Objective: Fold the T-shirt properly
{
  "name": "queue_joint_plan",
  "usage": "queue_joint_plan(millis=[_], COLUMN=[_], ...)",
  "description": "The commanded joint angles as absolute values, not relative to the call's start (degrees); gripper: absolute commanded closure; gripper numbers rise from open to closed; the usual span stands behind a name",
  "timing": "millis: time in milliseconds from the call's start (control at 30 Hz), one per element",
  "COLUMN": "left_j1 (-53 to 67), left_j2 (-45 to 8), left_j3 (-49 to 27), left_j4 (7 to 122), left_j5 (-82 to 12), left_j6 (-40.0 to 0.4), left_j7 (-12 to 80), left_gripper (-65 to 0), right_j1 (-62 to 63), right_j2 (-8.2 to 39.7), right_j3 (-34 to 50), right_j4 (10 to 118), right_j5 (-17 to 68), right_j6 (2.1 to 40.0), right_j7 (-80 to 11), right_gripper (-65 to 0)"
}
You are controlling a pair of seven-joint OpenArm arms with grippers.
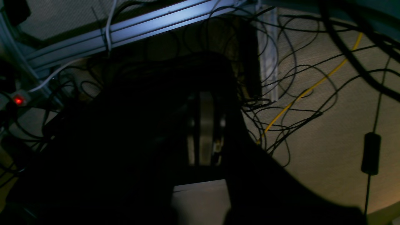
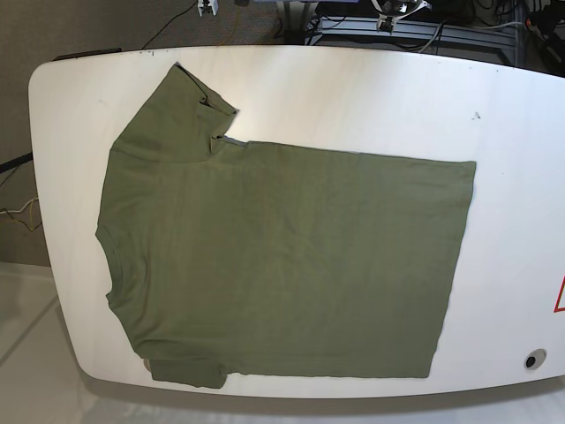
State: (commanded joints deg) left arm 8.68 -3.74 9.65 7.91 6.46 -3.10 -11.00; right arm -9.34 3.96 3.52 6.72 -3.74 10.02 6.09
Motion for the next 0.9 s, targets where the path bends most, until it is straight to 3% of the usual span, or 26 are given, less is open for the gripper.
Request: queue_joint_plan(millis=[400, 900], left_j1=[7.4, 8.3], left_j2=[-3.4, -3.7], left_j3=[9.5, 9.7], left_j4=[7.6, 8.3], left_j5=[6.2, 6.5], left_j6=[-6.4, -5.7], left_j7=[-10.2, -10.1], left_gripper=[0.0, 0.0], right_j1=[-8.1, -9.2], right_j2=[3.6, 4.2], right_j3=[3.4, 3.5], right_j4=[6.7, 9.5], right_j5=[-3.9, -4.0], right_j6=[10.6, 11.6], right_j7=[5.2, 3.0], right_gripper=[-8.0, -7.7])
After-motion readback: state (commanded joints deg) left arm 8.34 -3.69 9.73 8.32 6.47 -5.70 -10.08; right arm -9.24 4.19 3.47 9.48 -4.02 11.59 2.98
